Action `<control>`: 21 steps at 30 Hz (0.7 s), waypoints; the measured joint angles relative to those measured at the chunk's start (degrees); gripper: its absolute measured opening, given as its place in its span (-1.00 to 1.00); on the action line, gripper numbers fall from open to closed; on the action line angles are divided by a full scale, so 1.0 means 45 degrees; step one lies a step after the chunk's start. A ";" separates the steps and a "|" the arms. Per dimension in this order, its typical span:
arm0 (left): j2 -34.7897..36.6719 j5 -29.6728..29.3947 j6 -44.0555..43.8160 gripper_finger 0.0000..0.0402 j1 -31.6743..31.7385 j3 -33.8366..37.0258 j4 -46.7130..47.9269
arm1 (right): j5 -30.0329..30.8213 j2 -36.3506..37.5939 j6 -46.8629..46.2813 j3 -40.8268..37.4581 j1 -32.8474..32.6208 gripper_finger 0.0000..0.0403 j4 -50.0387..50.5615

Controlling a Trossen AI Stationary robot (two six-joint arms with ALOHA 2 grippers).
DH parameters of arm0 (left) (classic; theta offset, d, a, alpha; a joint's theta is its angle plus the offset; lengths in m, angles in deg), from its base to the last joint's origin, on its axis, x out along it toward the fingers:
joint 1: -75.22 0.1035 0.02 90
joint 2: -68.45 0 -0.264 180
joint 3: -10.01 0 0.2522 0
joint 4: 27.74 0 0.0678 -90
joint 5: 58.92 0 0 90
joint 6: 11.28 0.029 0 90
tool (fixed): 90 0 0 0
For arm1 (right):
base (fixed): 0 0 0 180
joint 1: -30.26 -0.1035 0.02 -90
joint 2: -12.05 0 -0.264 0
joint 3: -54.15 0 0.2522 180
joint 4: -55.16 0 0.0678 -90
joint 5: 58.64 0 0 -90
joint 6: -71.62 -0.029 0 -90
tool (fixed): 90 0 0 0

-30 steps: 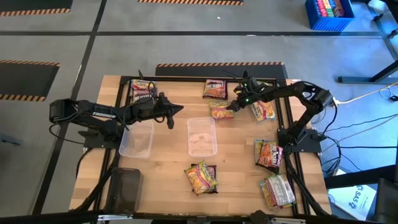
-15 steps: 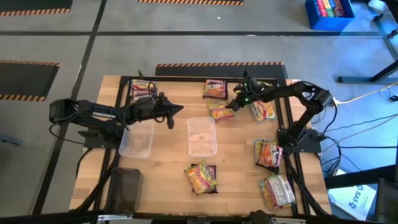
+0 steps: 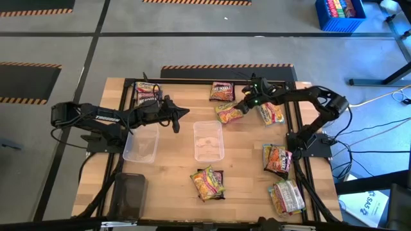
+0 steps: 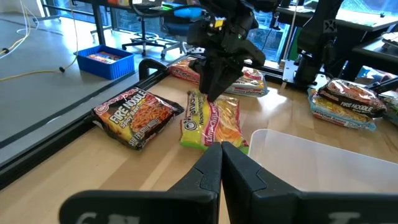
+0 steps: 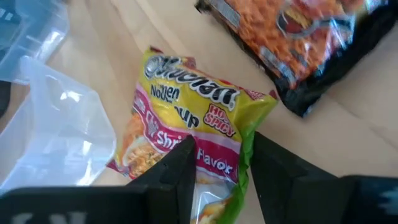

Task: Sort Maruchan noodles
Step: Put the green noodle pack into the right transparent bin

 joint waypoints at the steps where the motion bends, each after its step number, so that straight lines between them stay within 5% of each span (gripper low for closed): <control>1: 0.0000 0.0000 -0.0007 -0.98 0.0000 0.0000 0.0000 | -0.0017 0.0061 0.0065 0.0000 0.0000 -0.39 0.0000; 9: 0.0000 0.0002 -0.0114 -0.95 0.0000 0.0004 0.0000 | -0.0209 0.0093 0.0113 0.0000 0.0000 -0.39 0.0331; 15: 0.0000 0.0005 -0.0359 -0.73 0.0000 0.0005 0.0000 | -0.0131 0.0093 -0.0007 0.0000 -0.0005 -0.37 0.0447; 21: 0.0000 -0.0037 -0.0359 -0.45 -0.0005 0.0005 0.0000 | 0.0152 0.0093 -0.0135 0.0001 -0.0005 -0.01 0.0821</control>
